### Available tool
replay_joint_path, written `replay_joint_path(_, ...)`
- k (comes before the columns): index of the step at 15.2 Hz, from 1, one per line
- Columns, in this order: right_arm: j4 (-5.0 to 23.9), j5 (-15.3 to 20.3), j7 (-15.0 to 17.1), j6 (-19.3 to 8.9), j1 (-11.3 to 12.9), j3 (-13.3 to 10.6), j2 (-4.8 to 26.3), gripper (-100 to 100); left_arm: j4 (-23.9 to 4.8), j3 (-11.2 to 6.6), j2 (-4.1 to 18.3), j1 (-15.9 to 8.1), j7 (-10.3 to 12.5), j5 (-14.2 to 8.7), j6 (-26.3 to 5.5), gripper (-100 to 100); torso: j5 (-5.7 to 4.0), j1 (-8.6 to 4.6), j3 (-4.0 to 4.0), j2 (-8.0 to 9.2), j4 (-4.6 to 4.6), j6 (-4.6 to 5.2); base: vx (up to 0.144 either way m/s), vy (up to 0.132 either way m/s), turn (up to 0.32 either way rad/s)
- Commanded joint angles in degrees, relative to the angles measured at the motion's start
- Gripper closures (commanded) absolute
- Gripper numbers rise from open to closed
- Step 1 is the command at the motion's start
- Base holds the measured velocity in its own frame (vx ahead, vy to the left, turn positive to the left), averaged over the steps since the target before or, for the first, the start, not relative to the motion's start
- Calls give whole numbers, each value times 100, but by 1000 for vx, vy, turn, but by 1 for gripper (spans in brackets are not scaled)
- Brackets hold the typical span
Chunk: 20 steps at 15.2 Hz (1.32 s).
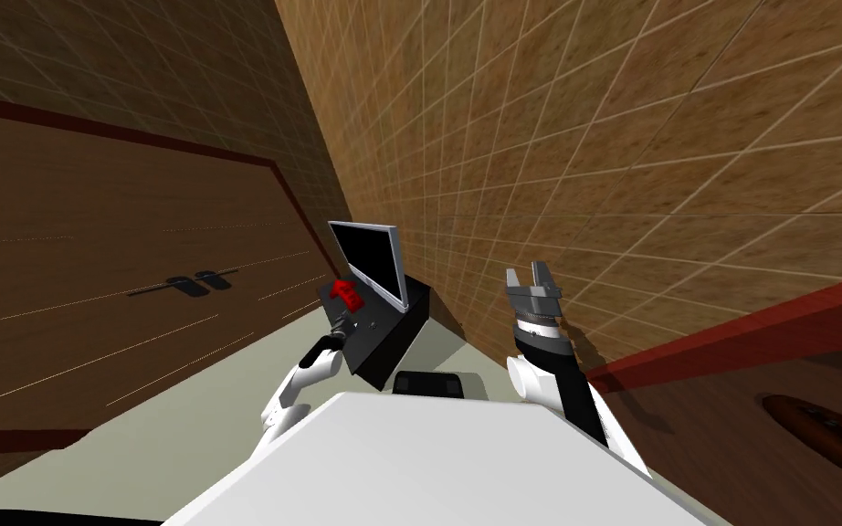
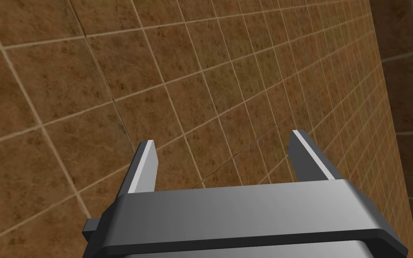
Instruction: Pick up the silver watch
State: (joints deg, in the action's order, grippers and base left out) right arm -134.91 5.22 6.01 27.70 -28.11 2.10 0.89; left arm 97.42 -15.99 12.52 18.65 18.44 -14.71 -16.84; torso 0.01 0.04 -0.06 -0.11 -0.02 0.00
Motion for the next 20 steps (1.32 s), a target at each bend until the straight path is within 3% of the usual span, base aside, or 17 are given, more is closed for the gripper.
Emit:
replay_joint_path(1, 0, 0, 0, 0, 0, 0, 0, 0, -195, -79, 33, -41, 46, -65, -235, -100, 0, 0, 0, 0, 0, 0, 28, 1, -100)
replay_joint_path(4, 0, 0, 0, 0, 0, 0, 0, 0, -566, -287, 58, -156, 137, -203, -642, -100, 0, 0, -4, -7, -1, 1, 45, 1, -128)
replay_joint_path(6, 0, 0, 0, 0, 0, 0, 0, 0, -641, -287, 58, -156, 137, -203, -761, -100, 0, -2, -7, -12, -2, 1, 45, -2, -68)
replay_joint_path(9, 0, 0, 0, 0, 0, 0, 0, 0, -1074, -482, 90, -265, 218, -348, -1180, -100, -1, -2, -6, -11, -2, 0, 49, 0, -106)
replay_joint_path(11, 0, 0, 0, 0, 0, 0, 0, 0, -1074, -482, 90, -265, 218, -348, -1257, -100, 0, 1, -7, -13, -3, 0, 47, 8, -73)
replay_joint_path(12, 0, 0, 0, 0, -1, 0, 0, 0, -1284, -574, 112, -317, 256, -421, -1451, -100, 0, 0, -6, -10, -2, -1, 51, 3, -87)
replay_joint_path(13, 0, 0, 0, 0, 0, 0, 0, 0, -1284, -574, 112, -317, 256, -421, -1493, -100, 0, 0, -7, -12, -2, 1, 57, 4, -97)
replay_joint_path(14, 0, 0, 0, 0, 0, 0, 0, 0, -1479, -664, 138, -368, 291, -494, -1656, -100, 0, -1, -8, -14, -3, 0, 76, -1, -135)
replay_joint_path(20, 0, 0, 0, 0, -1, 0, 0, 0, -2038, -909, 233, -510, 384, -710, -2318, -100, 1, 2, -17, -30, -6, 0, 88, 10, -113)
